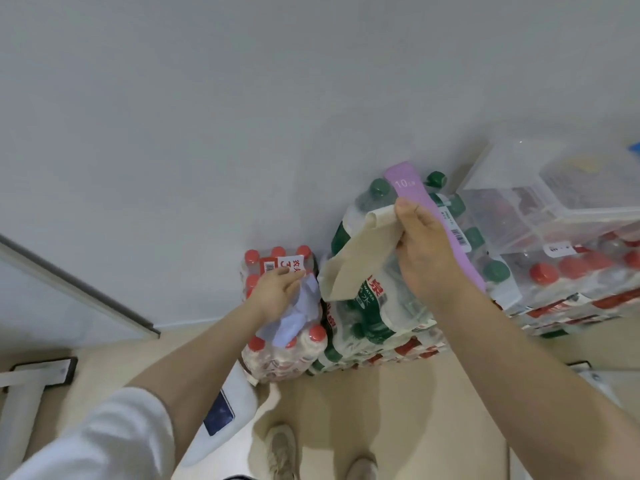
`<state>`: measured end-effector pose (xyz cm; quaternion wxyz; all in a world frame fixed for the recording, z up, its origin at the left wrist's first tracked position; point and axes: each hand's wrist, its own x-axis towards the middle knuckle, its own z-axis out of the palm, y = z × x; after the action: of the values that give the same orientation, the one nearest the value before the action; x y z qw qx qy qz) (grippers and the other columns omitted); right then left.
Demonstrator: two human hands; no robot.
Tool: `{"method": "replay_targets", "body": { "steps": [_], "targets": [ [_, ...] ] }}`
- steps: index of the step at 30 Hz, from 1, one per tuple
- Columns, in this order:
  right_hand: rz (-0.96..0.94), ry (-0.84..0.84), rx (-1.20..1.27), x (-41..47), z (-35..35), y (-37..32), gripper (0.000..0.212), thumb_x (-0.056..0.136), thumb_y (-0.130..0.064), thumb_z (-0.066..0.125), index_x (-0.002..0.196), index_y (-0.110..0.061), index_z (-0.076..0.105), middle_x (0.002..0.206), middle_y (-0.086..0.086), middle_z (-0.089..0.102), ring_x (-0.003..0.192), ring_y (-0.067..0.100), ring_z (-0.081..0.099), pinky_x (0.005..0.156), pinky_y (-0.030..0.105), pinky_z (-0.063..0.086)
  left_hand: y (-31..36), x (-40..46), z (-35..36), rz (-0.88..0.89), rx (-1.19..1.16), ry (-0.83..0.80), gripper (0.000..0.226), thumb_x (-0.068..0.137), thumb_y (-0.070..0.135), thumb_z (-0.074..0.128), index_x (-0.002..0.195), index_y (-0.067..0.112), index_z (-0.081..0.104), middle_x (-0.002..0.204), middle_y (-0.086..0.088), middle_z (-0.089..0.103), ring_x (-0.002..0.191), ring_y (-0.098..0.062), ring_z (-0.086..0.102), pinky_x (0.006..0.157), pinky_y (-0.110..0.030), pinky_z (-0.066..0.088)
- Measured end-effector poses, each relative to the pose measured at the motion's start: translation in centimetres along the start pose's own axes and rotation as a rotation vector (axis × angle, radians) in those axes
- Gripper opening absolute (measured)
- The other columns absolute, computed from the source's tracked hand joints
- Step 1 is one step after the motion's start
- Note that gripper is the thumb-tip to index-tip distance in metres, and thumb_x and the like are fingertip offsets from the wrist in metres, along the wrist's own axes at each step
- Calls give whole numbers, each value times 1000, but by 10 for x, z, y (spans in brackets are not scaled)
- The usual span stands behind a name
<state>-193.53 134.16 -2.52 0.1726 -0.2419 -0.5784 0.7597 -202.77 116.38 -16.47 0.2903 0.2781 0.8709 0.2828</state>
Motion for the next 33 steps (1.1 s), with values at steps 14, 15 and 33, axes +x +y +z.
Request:
{"method": "replay_targets", "body": {
  "steps": [14,15,33],
  "targets": [
    [157,-309,625,-24,4,-36,27,87,-35,42,66,-18,47,56,-6,45,54,10,40,68,24,39,107,-48,-81,318,-567,50,26,97,19,41,120,19,54,120,6,59,112,-5,53,97,-17,40],
    [173,-362,651,-28,7,-40,26,88,-33,40,68,-17,47,58,-5,44,56,11,41,71,25,38,127,-59,-88,376,-601,4,25,97,19,41,119,18,54,117,6,59,111,-4,53,96,-16,40],
    [-313,-10,-221,-74,18,-106,18,84,0,60,75,-14,58,59,-5,63,56,10,61,58,24,53,203,-99,-126,529,-645,259,12,92,10,51,87,18,59,74,-9,57,68,-17,53,62,-31,46]
  ]
}}
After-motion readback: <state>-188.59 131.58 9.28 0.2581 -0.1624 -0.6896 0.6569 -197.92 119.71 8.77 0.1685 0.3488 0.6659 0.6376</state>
